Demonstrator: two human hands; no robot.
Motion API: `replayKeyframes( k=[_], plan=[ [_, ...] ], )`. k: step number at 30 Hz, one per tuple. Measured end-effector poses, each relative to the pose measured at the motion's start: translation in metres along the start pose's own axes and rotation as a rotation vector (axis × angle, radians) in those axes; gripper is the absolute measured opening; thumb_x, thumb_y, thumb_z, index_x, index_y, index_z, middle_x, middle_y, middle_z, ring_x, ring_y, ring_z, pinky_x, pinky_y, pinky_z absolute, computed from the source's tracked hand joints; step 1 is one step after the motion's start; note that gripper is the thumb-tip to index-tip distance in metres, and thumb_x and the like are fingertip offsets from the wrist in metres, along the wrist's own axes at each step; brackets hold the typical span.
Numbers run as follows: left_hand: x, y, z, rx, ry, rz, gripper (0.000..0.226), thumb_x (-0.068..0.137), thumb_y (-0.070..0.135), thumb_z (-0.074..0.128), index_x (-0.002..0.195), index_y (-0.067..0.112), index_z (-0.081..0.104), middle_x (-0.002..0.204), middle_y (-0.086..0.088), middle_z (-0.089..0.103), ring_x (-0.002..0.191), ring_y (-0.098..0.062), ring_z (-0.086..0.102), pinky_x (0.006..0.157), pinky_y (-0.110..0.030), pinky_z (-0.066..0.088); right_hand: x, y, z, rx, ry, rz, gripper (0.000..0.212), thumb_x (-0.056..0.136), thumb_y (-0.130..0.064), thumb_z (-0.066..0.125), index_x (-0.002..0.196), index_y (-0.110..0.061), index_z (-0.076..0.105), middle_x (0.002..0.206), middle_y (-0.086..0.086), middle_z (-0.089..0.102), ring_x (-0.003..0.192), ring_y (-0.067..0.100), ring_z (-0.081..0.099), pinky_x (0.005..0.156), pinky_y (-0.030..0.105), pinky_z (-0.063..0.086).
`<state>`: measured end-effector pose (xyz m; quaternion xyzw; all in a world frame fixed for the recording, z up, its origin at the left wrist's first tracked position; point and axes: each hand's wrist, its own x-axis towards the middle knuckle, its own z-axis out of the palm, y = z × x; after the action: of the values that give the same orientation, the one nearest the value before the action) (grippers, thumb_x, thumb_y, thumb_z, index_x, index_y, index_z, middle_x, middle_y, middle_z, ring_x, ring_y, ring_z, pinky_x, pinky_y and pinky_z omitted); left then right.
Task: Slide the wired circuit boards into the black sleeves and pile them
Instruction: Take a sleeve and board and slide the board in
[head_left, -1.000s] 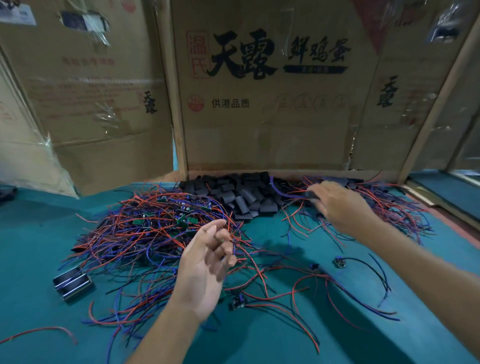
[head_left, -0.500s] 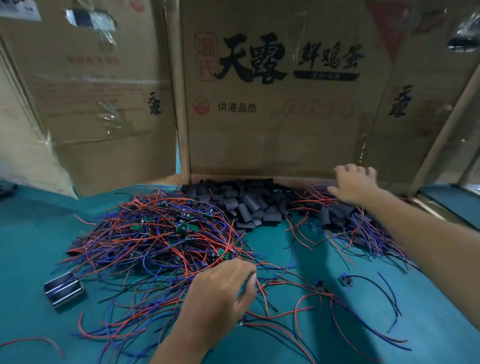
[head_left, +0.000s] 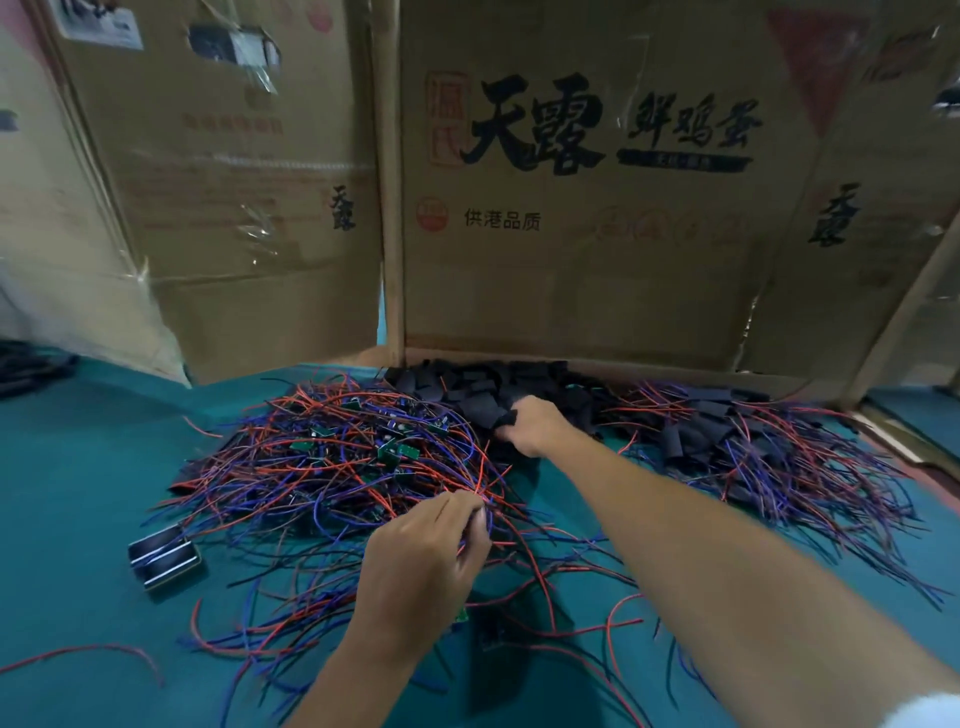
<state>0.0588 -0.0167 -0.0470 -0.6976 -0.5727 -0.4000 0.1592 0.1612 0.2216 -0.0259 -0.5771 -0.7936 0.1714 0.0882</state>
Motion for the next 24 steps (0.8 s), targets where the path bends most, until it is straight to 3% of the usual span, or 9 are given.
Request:
replayKeyframes(
  k=[3, 5, 7, 11, 15, 17, 19, 21, 24],
  plan=[
    [0.001, -0.001, -0.001, 0.032, 0.007, -0.064, 0.027, 0.099, 0.027, 0.045, 0.084, 0.019, 0.066, 0.068, 0.010, 0.060, 0.055, -0.008, 0.056, 0.045, -0.026, 0.046, -0.023, -0.001, -0.015, 0.176, 0.107, 0.038, 0.030, 0.100, -0.028, 0.052, 0.114, -0.002, 0.059, 0.111, 0.018, 0.066, 0.100, 0.034, 0.064, 0.081, 0.039, 0.050],
    [0.003, -0.002, -0.003, 0.043, 0.013, -0.101, 0.025, 0.098, 0.025, 0.046, 0.081, 0.020, 0.063, 0.063, 0.011, 0.057, 0.052, -0.007, 0.052, 0.042, -0.024, 0.042, -0.052, -0.001, -0.024, 0.409, 0.147, 0.023, 0.022, 0.101, -0.027, 0.050, 0.102, -0.006, 0.057, 0.087, 0.012, 0.068, 0.070, 0.024, 0.063, 0.067, 0.039, 0.051],
    [0.003, -0.005, -0.005, 0.058, 0.011, -0.159, 0.019, 0.096, 0.021, 0.054, 0.079, 0.020, 0.062, 0.062, 0.012, 0.055, 0.051, -0.007, 0.050, 0.041, -0.019, 0.036, -0.089, 0.002, -0.027, 0.587, 0.094, 0.049, 0.029, 0.102, -0.038, 0.046, 0.097, -0.011, 0.055, 0.070, 0.005, 0.059, 0.052, 0.017, 0.047, 0.051, 0.032, 0.038],
    [0.004, -0.007, -0.001, 0.032, -0.019, -0.362, 0.014, 0.096, 0.024, 0.059, 0.082, 0.024, 0.059, 0.064, 0.012, 0.057, 0.056, -0.008, 0.054, 0.043, -0.025, 0.041, -0.159, 0.019, -0.007, 0.993, -0.130, 0.132, 0.043, 0.103, -0.047, 0.034, 0.103, -0.018, 0.066, 0.063, -0.001, 0.047, 0.051, 0.011, 0.034, 0.041, 0.021, 0.026],
    [0.001, 0.000, 0.005, -0.033, -0.032, -0.447, 0.014, 0.097, 0.027, 0.057, 0.083, 0.028, 0.057, 0.067, 0.012, 0.059, 0.061, -0.009, 0.055, 0.048, -0.033, 0.046, -0.197, 0.030, 0.013, 0.955, -0.137, -0.025, 0.044, 0.102, -0.051, 0.032, 0.119, -0.030, 0.066, 0.071, -0.017, 0.050, 0.056, 0.001, 0.042, 0.052, 0.014, 0.032],
    [0.001, -0.001, 0.005, -0.037, -0.037, -0.433, 0.014, 0.096, 0.025, 0.059, 0.082, 0.028, 0.058, 0.068, 0.012, 0.059, 0.064, -0.010, 0.055, 0.049, -0.032, 0.044, -0.204, 0.035, 0.012, 0.784, -0.040, -0.160, 0.053, 0.092, -0.064, 0.033, 0.126, -0.034, 0.060, 0.093, -0.028, 0.059, 0.088, -0.017, 0.056, 0.074, 0.005, 0.040],
    [0.002, -0.007, 0.005, -0.048, -0.051, -0.415, 0.012, 0.097, 0.022, 0.058, 0.085, 0.027, 0.059, 0.071, 0.014, 0.056, 0.070, -0.010, 0.053, 0.052, -0.028, 0.040, -0.206, 0.040, 0.007, 0.696, 0.055, -0.211, 0.047, 0.085, -0.067, 0.035, 0.117, -0.041, 0.058, 0.111, -0.030, 0.060, 0.107, -0.021, 0.050, 0.087, 0.003, 0.037],
    [0.004, -0.013, 0.004, -0.096, -0.098, -0.403, 0.009, 0.099, 0.021, 0.056, 0.094, 0.027, 0.061, 0.080, 0.016, 0.055, 0.081, -0.011, 0.052, 0.063, -0.027, 0.041, -0.204, 0.045, 0.005, 0.662, 0.172, -0.186, 0.030, 0.091, -0.060, 0.042, 0.097, -0.037, 0.061, 0.092, -0.021, 0.064, 0.090, -0.008, 0.056, 0.079, 0.014, 0.041],
    [0.008, -0.021, 0.000, -0.170, -0.182, -0.399, 0.009, 0.100, 0.023, 0.056, 0.098, 0.026, 0.065, 0.092, 0.017, 0.057, 0.088, -0.005, 0.052, 0.076, -0.021, 0.043, -0.202, 0.050, 0.007, 0.605, 0.317, -0.158, 0.040, 0.095, -0.055, 0.047, 0.070, -0.023, 0.047, 0.059, -0.012, 0.040, 0.057, 0.005, 0.035, 0.055, 0.022, 0.031]
  ],
)
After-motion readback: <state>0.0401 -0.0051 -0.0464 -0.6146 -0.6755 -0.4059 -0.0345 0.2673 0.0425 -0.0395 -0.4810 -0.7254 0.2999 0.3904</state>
